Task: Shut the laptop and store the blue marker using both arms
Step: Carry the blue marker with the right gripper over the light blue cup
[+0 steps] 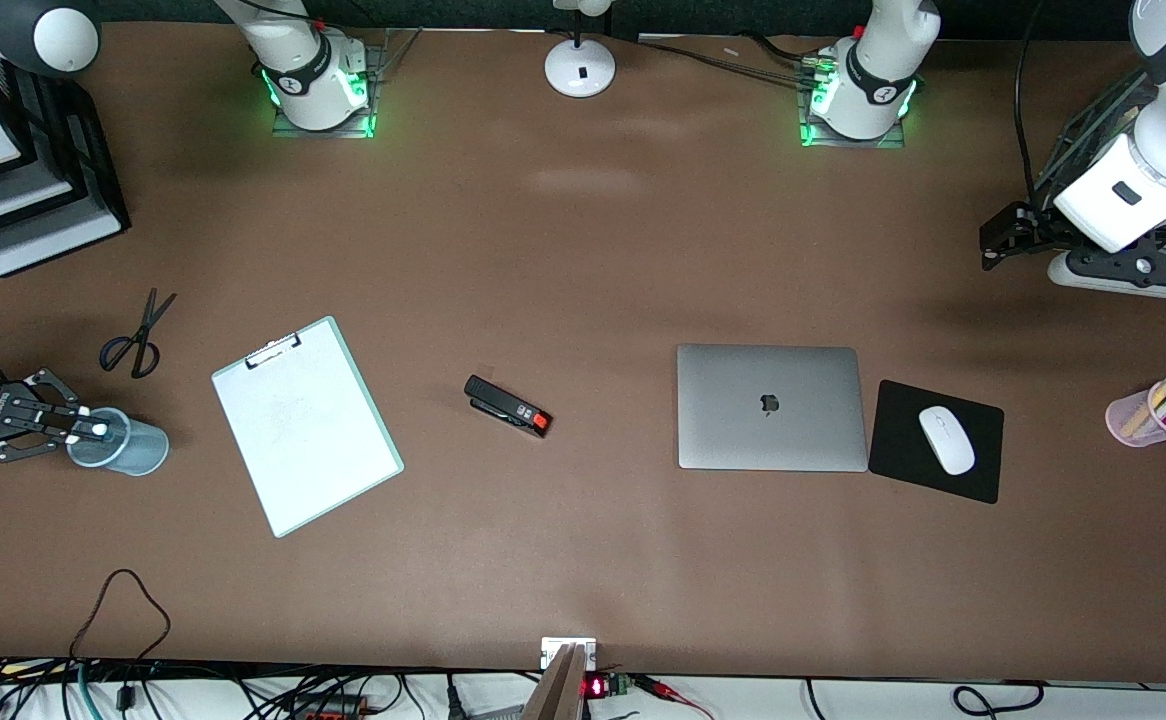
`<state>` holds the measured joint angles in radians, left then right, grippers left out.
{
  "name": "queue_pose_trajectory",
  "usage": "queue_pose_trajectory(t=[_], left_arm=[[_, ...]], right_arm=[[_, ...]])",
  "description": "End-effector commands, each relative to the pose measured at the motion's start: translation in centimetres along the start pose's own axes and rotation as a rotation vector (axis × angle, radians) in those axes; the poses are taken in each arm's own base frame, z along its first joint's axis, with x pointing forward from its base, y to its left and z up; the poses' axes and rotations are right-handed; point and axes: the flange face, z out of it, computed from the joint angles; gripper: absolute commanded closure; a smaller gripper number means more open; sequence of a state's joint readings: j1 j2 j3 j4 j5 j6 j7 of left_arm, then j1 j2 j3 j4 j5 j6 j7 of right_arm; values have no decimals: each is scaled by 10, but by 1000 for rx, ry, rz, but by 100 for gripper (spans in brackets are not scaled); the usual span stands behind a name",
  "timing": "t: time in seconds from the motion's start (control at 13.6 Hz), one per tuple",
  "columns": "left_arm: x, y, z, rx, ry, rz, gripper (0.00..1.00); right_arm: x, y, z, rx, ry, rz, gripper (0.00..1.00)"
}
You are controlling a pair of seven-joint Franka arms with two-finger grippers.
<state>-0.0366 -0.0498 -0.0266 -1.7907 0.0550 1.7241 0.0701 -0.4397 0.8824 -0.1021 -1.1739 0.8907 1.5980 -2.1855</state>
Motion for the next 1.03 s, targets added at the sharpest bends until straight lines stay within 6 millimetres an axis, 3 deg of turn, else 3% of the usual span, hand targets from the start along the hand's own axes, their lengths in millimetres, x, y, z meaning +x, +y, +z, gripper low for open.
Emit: queue_pose_trajectory(t=[0.0,0.66,0.73,0.81,0.88,0.95], left_arm=[[3,-3,-5,-19,-3,15,0],[3,-3,-4,-19,-5,14,0],[3,-4,-4,-19,-5,12,0],[3,-3,-4,-19,-5,14,0],[3,-3,-4,-19,-6,14,0],[3,-4,-4,-19,-7,12,0]], right_arm=[[-5,4,-4,-23,32,-38,98],[-52,-3,3,-46,23,16,96],[-54,-4,3,-46,24,28,87],[-53,-4,2,-48,23,44,16],[-50,-4,-4,-55,21,72,0],[-40,-2,-15,-65,12,105,0]])
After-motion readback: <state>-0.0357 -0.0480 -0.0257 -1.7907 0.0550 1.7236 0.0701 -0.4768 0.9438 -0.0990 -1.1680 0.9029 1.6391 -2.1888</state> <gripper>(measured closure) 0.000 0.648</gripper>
